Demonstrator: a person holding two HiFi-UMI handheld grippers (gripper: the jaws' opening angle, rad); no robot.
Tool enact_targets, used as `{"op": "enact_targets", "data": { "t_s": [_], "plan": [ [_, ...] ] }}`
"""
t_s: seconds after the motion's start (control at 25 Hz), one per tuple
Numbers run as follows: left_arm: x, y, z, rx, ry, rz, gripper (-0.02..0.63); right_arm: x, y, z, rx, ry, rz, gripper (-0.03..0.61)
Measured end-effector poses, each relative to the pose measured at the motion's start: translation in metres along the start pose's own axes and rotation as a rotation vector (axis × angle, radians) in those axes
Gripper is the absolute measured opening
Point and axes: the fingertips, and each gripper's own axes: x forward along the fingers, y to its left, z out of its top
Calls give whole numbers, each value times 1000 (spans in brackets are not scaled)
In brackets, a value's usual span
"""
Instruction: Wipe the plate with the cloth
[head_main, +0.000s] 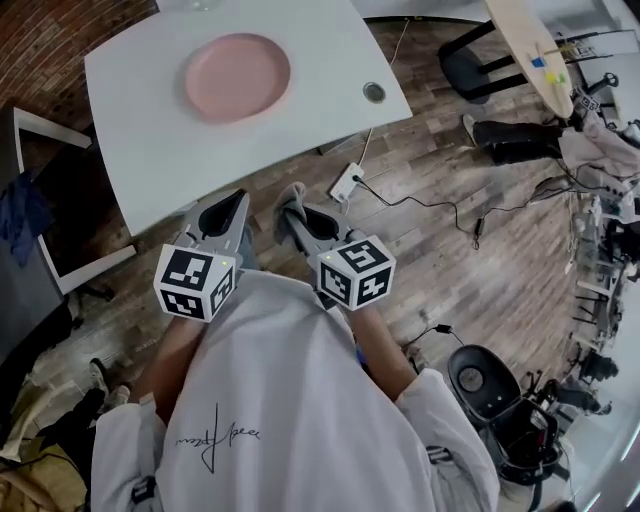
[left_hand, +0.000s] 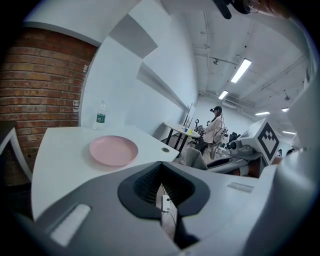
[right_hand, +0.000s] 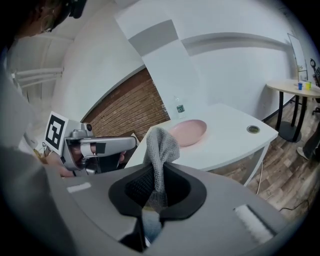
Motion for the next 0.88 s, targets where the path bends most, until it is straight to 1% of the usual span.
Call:
{"op": "enact_targets", "data": {
  "t_s": [0.28, 0.48, 0.64, 0.8, 0.88],
  "plan": [
    [23, 56, 34, -14, -2, 10, 9, 47, -8, 42, -9, 18, 6, 37],
    [40, 95, 50, -28, 1, -5, 8, 83, -13, 65, -6, 23, 5, 35],
    [48, 115, 57, -23, 1, -2, 8, 99, -16, 77, -11, 25, -1, 35],
    [49, 126, 57, -56, 1, -3, 6, 109, -17, 81, -19, 51, 1, 35],
    [50, 133, 59, -80, -12, -3, 6, 114, -18, 82, -25, 61, -3, 35]
  ]
}}
